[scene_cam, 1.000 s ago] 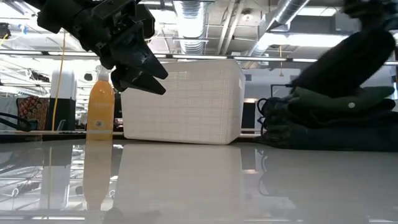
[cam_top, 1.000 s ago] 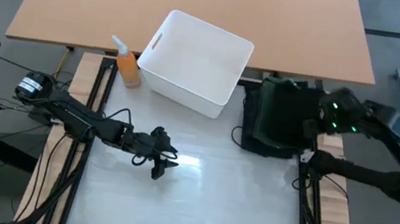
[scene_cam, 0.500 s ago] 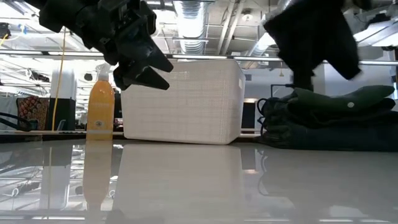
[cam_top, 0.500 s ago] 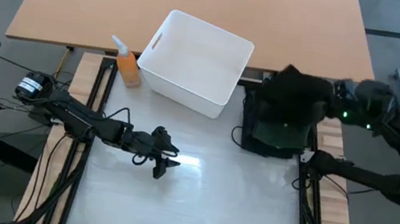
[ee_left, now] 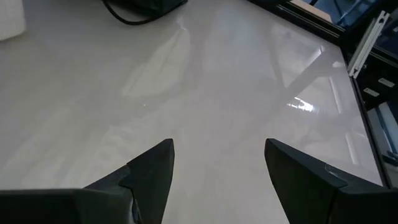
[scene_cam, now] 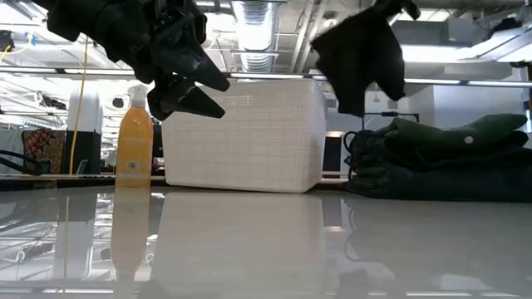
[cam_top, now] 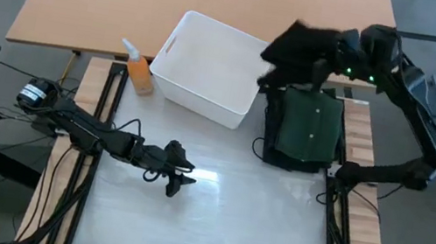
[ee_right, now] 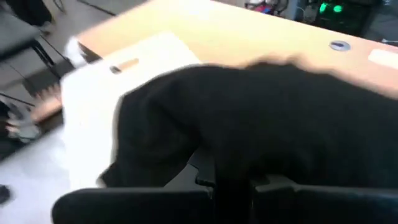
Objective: Fold laundry
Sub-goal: Stack the black shirt on top of the green polo
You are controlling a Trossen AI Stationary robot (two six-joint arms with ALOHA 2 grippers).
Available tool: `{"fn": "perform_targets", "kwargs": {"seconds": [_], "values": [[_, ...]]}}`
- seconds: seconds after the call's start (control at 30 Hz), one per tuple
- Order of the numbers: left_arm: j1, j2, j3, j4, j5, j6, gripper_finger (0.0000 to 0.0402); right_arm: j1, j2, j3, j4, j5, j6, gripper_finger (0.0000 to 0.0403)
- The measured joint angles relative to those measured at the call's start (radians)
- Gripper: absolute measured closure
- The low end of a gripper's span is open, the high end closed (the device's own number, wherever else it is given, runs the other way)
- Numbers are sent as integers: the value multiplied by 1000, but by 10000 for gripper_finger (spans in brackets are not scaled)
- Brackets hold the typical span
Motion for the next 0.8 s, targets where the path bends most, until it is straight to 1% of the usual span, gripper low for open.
{"fn": "perform_targets", "kwargs": {"seconds": [0.07, 0.13, 0.27, 0.33, 0.4, 0.47, 0.57, 0.67, 0.8], "values": [[-7, 0, 0, 0, -2, 0, 160, -39, 6, -23, 4, -8, -47, 368], [-17, 0, 0, 0, -14, 0, 160, -84, -15, -91, 22, -20, -65, 368], [-36, 0, 0, -1, -45, 5, 160, -125, -126, -355, 139, -151, -30, 368], [-37, 0, 0, -1, -44, 10, 160, -129, -215, -487, 199, -168, 1, 368], [-37, 0, 0, -1, -45, 10, 160, -129, -308, -592, 211, -179, 23, 368], [-36, 0, 0, -1, -47, 9, 160, -128, -397, -672, 175, -189, 43, 368], [-36, 0, 0, -1, -46, 9, 160, -129, -523, -746, 76, -199, 84, 368], [-36, 0, 0, 6, -51, 2, 160, -133, -622, -788, -93, -176, 103, 368], [-35, 0, 0, 33, -54, -3, 160, -133, -712, -805, -289, -175, 164, 368]]}}
